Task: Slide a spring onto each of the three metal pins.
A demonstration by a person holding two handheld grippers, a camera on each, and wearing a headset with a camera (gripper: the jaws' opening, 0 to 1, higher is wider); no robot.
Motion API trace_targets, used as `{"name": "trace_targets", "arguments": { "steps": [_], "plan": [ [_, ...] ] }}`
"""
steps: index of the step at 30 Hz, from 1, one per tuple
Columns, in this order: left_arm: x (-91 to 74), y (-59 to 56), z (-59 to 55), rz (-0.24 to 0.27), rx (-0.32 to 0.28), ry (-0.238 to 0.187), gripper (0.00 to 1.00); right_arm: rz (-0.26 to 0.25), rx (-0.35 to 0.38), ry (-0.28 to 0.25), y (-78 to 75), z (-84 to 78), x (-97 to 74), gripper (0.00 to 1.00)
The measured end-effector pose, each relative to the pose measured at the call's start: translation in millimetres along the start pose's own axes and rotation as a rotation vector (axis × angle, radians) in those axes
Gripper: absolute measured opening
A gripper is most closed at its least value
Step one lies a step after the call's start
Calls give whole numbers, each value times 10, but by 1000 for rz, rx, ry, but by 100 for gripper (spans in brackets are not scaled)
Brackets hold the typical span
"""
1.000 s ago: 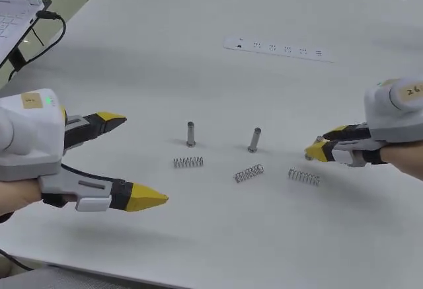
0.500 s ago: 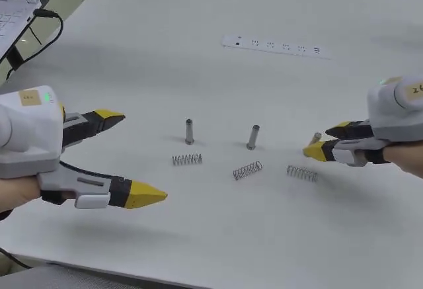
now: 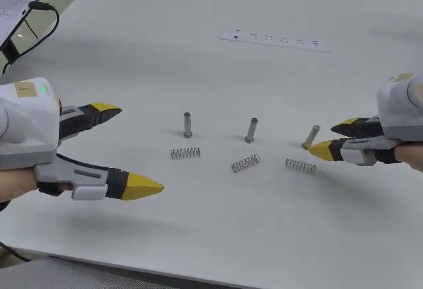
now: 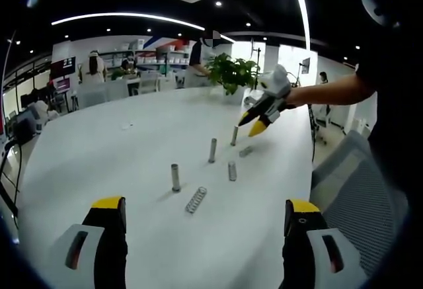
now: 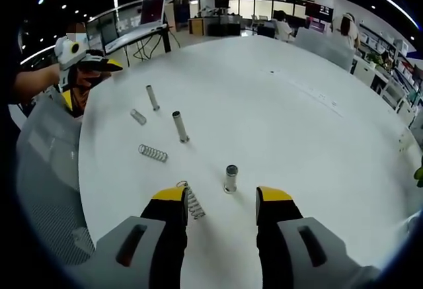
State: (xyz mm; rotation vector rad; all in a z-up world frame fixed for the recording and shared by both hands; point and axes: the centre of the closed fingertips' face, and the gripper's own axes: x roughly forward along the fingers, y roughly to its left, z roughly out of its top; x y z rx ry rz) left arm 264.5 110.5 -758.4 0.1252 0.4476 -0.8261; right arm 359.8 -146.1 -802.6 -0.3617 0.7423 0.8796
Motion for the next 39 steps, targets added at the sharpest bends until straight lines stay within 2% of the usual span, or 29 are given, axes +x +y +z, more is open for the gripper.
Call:
{"name": "trace_targets", "arguments": {
  "steps": [17,28,39],
  "plan": [
    [-7,4,-20,4,-2,3,97,52,-54,40,203,-173,5,37],
    [-5,-8,-37,1,-6,5,97,100,-133,81,371,-212,76,32],
    [-22,3,-40,4,-7,7,97,123,-173,105,441,-225,128,29]
  ]
}}
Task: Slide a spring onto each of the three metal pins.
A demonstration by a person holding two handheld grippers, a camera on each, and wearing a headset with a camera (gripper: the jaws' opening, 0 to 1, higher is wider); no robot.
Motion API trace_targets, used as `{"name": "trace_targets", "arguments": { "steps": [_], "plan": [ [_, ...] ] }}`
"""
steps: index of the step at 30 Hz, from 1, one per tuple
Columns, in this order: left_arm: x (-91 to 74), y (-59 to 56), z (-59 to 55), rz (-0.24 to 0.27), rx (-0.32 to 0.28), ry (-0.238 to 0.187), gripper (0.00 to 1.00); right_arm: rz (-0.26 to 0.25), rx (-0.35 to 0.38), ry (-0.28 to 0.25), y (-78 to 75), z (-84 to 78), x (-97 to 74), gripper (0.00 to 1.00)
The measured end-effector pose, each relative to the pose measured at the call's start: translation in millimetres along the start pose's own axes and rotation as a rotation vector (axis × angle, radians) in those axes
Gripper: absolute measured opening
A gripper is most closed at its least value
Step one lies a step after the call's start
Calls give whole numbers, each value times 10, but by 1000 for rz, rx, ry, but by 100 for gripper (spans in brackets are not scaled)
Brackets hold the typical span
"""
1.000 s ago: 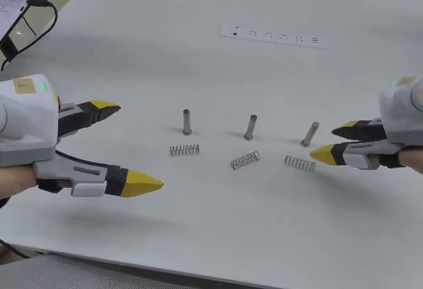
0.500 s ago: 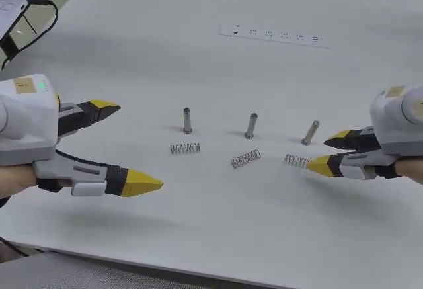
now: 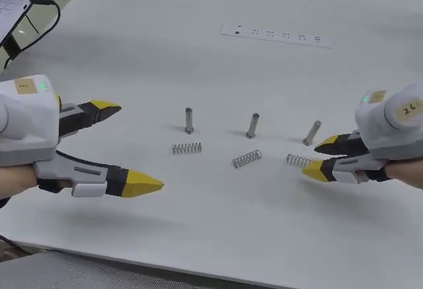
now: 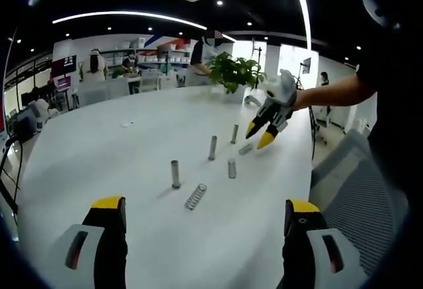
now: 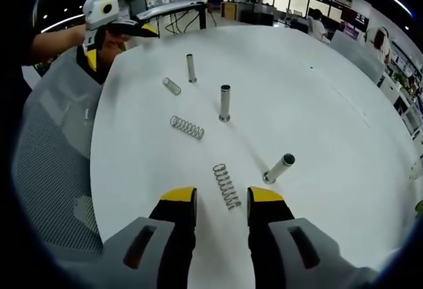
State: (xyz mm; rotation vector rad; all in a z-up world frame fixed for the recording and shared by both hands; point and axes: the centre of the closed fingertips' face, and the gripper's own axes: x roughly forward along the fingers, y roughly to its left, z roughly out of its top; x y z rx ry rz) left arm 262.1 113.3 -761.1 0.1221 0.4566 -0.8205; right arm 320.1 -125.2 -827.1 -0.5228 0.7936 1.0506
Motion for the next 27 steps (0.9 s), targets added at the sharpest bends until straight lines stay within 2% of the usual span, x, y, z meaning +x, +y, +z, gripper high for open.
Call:
{"name": "trace_targets", "arguments": {
  "steps": [13,27],
  "plan": [
    [-1,-23,-18,-4,-1,4,97,12,-33,35,-15,-53,61,26],
    [-19,-23,-21,-3,-3,6,97,33,-55,71,0,-58,157,18]
  ]
}}
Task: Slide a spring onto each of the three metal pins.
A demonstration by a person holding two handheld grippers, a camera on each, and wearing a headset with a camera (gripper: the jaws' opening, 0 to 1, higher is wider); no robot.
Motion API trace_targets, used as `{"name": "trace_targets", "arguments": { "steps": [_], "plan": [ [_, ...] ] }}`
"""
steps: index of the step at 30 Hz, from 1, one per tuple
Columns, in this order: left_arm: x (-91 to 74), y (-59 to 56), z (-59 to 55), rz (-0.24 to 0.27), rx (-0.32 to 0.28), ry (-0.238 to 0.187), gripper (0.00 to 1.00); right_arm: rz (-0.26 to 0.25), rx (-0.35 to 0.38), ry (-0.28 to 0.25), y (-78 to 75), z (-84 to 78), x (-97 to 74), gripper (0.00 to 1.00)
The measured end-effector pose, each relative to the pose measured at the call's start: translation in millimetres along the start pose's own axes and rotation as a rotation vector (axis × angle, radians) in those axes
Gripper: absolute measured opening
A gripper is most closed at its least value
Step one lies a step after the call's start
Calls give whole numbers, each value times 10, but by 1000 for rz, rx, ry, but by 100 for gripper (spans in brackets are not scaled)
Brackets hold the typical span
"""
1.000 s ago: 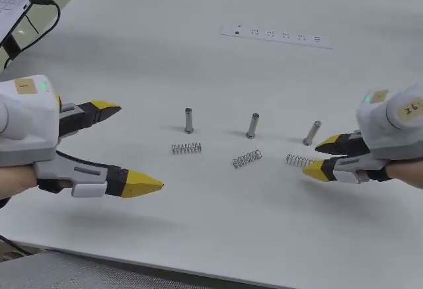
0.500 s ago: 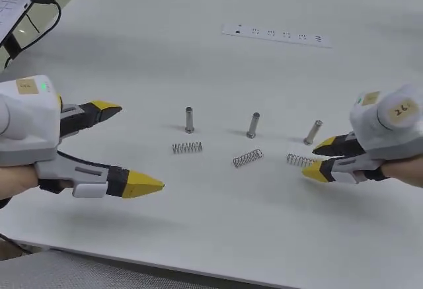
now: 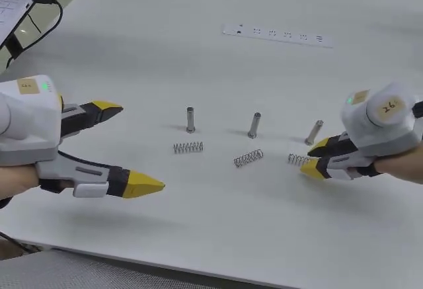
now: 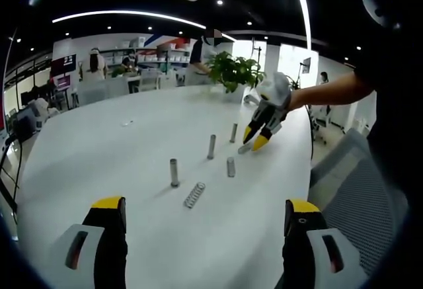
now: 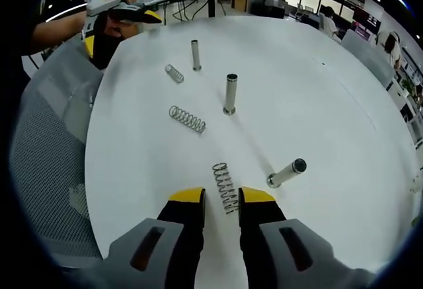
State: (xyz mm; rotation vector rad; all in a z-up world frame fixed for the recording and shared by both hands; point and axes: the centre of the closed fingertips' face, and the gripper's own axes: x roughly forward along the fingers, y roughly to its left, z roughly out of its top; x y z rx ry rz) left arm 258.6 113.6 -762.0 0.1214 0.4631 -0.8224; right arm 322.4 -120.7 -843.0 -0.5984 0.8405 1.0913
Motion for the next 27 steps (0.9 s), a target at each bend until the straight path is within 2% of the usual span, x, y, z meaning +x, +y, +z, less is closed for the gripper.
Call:
{"name": "trace_targets", "arguments": {
  "steps": [19,22,24,27],
  "plan": [
    [-11,-36,10,-3,3,-4,97,-3,-20,45,-29,-98,49,9],
    [-16,-31,19,-1,3,-5,97,-5,-5,43,-44,-121,69,8],
    [-17,-35,30,-2,4,-6,97,-7,30,28,-54,-119,58,8],
    [-11,-59,42,-7,9,-6,97,-19,23,27,-34,-126,23,8]
  ]
}}
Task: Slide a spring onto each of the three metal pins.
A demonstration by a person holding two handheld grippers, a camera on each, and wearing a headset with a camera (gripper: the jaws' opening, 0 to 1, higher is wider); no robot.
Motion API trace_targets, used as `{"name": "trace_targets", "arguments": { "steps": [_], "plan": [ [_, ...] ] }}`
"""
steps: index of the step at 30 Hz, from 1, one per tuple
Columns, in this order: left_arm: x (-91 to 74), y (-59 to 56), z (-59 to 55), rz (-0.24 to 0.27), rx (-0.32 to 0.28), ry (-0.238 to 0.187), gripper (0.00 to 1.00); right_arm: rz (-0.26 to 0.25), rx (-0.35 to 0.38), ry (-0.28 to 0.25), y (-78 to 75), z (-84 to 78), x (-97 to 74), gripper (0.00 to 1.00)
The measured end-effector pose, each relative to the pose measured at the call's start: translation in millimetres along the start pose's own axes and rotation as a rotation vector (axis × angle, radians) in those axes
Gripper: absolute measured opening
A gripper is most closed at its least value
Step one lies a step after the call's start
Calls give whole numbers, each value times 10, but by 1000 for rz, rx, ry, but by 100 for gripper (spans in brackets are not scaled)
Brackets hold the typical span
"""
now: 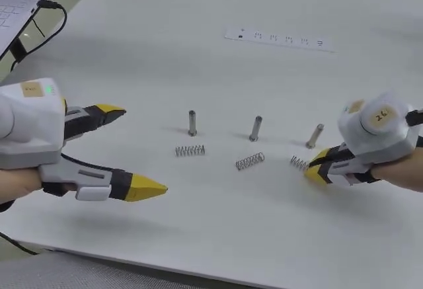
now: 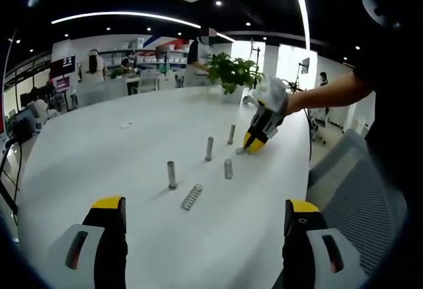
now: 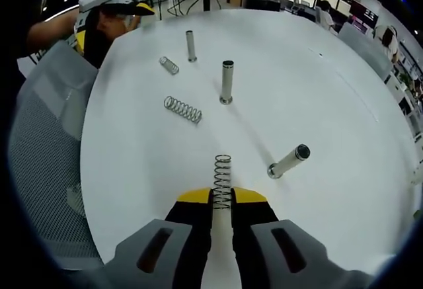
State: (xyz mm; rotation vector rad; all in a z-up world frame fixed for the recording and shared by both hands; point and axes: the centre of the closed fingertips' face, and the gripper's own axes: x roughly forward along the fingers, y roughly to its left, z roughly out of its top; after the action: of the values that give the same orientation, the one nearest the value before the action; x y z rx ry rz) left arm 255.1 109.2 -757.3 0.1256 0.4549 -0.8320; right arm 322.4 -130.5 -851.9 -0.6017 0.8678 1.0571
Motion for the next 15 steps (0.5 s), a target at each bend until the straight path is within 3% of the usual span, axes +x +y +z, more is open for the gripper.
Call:
{"name": "trace_targets", "arguments": {
  "steps": [6,15],
  "plan": [
    [29,-39,45,-7,9,-7,97,3,37,-60,41,130,-159,8],
    [32,-60,111,-12,22,-15,97,-18,16,-121,119,341,-418,8]
  ]
}}
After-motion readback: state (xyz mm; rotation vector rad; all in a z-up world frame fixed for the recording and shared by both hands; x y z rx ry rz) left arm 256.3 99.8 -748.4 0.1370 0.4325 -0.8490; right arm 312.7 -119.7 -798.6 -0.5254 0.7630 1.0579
